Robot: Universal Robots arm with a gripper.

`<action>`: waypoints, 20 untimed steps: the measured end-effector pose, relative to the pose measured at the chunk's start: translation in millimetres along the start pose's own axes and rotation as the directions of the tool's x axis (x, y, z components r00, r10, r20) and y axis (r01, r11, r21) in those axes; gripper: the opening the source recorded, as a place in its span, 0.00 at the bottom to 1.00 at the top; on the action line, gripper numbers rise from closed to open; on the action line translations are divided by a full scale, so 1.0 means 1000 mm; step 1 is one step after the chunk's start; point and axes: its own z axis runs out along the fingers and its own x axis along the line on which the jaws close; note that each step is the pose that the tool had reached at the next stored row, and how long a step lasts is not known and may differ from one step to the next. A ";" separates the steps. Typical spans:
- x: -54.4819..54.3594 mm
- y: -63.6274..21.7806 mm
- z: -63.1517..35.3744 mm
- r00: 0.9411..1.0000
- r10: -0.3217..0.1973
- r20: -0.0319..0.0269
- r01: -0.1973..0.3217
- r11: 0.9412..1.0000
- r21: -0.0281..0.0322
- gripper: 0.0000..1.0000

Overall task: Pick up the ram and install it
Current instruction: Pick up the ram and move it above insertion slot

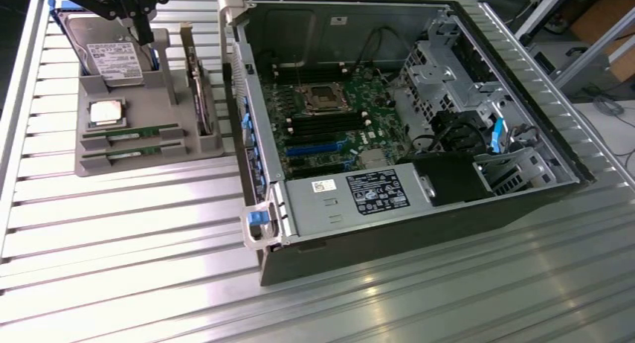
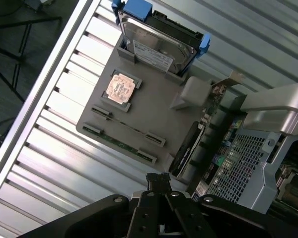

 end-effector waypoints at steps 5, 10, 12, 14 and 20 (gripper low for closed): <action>0.000 0.0000 0.0000 1.000 -0.024 -0.001 0.024 1.000 -0.001 0.11; 0.000 0.0000 0.0000 0.999 -0.046 -0.002 0.046 0.999 -0.001 0.11; 0.000 0.0000 0.0000 0.998 -0.056 -0.002 0.056 0.998 -0.001 0.11; 0.000 0.0000 0.0000 0.998 -0.064 -0.003 0.064 0.998 -0.002 0.11; 0.000 0.0000 0.0000 0.995 -0.102 -0.004 0.102 0.995 -0.003 0.11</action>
